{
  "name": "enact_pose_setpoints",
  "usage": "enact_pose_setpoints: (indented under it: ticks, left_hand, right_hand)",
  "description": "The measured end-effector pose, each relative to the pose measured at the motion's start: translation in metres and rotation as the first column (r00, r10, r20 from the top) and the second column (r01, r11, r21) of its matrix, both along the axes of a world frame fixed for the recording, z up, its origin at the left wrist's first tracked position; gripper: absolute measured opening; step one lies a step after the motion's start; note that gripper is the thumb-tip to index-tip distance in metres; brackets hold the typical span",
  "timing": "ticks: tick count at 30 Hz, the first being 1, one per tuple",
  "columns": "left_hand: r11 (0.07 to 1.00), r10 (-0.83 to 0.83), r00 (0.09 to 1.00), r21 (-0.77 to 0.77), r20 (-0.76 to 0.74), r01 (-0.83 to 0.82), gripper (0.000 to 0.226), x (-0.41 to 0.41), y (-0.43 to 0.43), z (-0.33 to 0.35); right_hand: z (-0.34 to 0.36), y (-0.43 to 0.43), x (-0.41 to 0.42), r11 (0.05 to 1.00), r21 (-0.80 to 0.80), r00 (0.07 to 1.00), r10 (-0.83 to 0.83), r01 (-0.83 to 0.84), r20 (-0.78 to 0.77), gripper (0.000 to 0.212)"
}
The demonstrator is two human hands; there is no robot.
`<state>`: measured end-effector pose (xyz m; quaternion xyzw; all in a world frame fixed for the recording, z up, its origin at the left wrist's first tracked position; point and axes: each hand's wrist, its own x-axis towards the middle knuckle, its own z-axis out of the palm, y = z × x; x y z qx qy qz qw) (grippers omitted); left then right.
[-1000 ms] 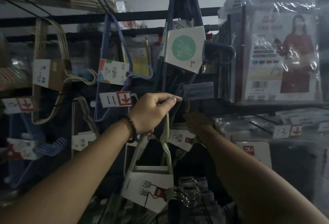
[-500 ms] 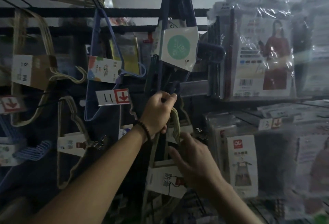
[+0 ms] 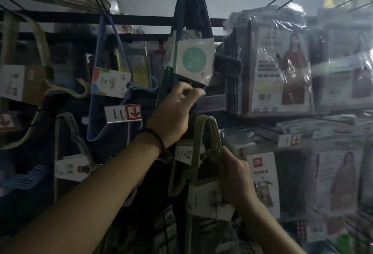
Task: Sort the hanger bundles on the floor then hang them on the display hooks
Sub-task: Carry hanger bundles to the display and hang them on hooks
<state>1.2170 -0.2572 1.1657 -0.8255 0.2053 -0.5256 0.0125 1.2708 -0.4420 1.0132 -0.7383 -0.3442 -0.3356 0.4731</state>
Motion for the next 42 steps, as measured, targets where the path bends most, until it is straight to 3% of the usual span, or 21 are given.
enact_pose_setpoints:
  ticks: [3,9,12,15,18,23,27,39,42]
  left_hand:
    - [0.956,0.098,0.988,0.264,0.117,-0.126,0.051,0.012,0.001,0.005]
    - [0.914,0.001,0.98,0.397,0.197,-0.081,0.033,0.032,0.014,0.015]
    - [0.934,-0.019,0.986,0.354,0.163,-0.04,0.031,0.024,0.015,0.022]
    - [0.984,-0.043,0.997,0.174,0.066,0.031,0.026,0.013,0.006,0.032]
    - [0.994,-0.075,0.997,0.078,-0.008,0.075,0.023,0.007,-0.002,0.038]
    - [0.994,-0.042,0.998,0.1,-0.041,0.046,0.024,0.002,-0.004,0.04]
    - [0.992,-0.028,1.0,0.121,-0.007,0.029,0.024,0.0,-0.002,0.039]
    - [0.989,0.025,1.0,0.146,-0.006,-0.024,0.027,0.006,0.0,0.03]
    - [0.987,0.046,0.999,0.154,-0.015,-0.043,0.028,0.004,0.0,0.028]
  right_hand:
    - [0.001,-0.005,0.006,0.999,-0.016,0.999,-0.031,0.031,0.032,0.024]
    - [0.006,-0.009,0.016,0.989,-0.119,0.995,-0.08,0.087,0.061,0.012]
    - [0.01,-0.009,0.017,0.985,-0.132,0.99,-0.094,0.108,0.106,0.005]
    - [0.015,-0.008,0.019,0.988,-0.12,0.989,-0.083,0.098,0.121,0.025]
    - [0.02,-0.009,0.027,0.981,-0.128,0.987,-0.137,0.148,0.087,0.02]
    - [0.032,-0.007,0.043,0.987,-0.094,0.99,-0.12,0.127,0.076,0.026]
    - [0.033,-0.006,0.054,0.97,-0.154,0.982,-0.176,0.186,0.072,0.004]
    - [0.058,0.035,0.098,0.916,-0.33,0.973,-0.226,0.23,0.05,0.012]
    - [0.06,0.051,0.107,0.837,-0.473,0.955,-0.296,0.274,0.029,0.019]
